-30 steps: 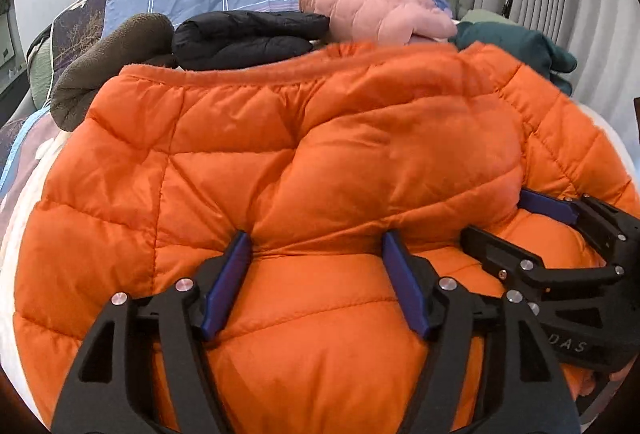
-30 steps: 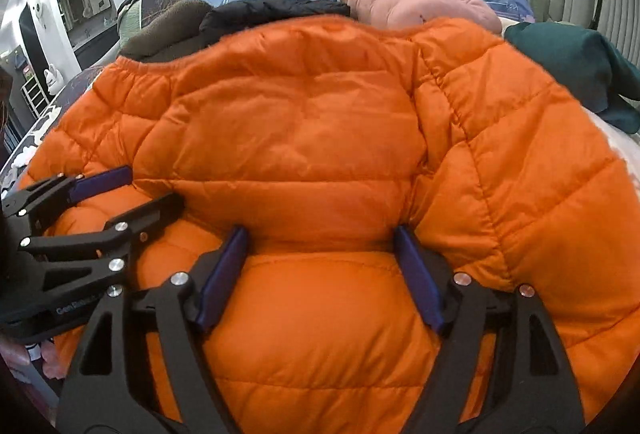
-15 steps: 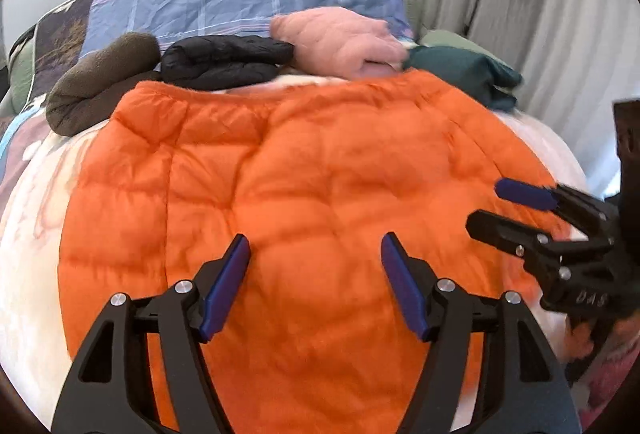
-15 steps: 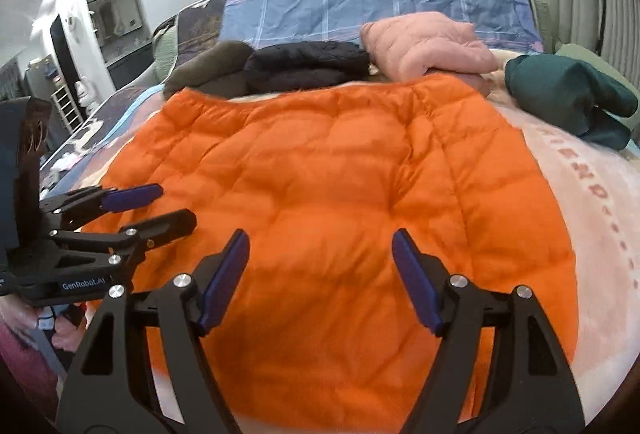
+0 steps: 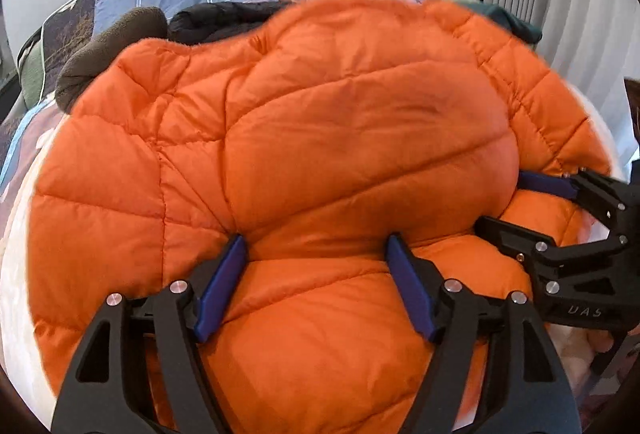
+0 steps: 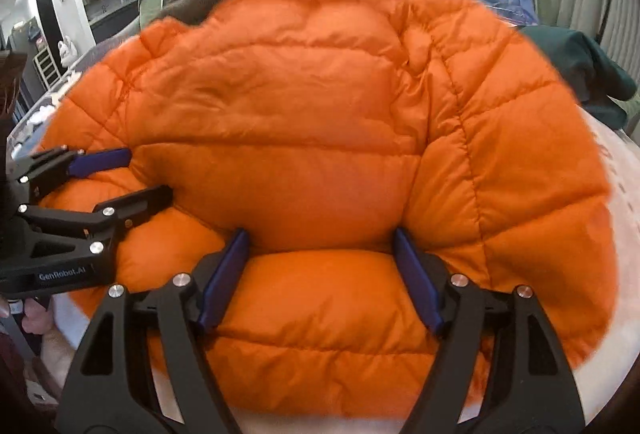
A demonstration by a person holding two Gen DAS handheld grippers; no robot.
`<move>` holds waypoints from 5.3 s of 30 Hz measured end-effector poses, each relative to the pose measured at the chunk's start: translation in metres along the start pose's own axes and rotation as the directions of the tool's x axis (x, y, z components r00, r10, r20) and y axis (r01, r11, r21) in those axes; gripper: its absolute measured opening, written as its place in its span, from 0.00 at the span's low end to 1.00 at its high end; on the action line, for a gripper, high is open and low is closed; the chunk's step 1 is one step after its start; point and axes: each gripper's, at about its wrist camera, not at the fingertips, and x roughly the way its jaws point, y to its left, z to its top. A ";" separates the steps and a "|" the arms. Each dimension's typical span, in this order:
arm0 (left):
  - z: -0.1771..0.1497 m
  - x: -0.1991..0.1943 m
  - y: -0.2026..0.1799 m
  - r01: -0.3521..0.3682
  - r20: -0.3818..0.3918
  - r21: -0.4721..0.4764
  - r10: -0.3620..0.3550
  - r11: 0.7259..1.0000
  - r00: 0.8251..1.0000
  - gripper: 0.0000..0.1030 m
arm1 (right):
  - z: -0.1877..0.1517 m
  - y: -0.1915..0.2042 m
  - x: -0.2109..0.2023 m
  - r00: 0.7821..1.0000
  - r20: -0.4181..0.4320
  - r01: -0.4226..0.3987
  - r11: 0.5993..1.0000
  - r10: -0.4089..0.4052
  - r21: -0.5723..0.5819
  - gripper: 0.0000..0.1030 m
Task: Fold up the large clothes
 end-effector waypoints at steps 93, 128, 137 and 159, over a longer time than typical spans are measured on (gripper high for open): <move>-0.006 0.025 0.187 0.296 0.082 -0.438 -0.290 0.849 0.954 0.76 | 0.160 0.041 0.142 0.983 -0.165 -0.080 0.997 0.080 0.003 0.74; 0.111 -0.066 0.078 0.243 0.077 -0.040 -0.240 0.969 0.968 0.21 | 0.151 -0.001 0.085 0.983 -0.085 -0.148 0.976 0.162 0.158 0.73; 0.107 -0.062 0.074 0.169 0.020 -0.057 -0.168 0.984 0.986 0.21 | 0.101 0.009 0.056 0.972 -0.093 -0.207 0.974 0.215 0.091 0.73; 0.142 -0.053 0.018 0.211 -0.116 0.104 -0.198 0.972 0.973 0.21 | 0.096 0.022 0.071 0.922 -0.066 -0.384 0.923 0.383 -0.010 0.73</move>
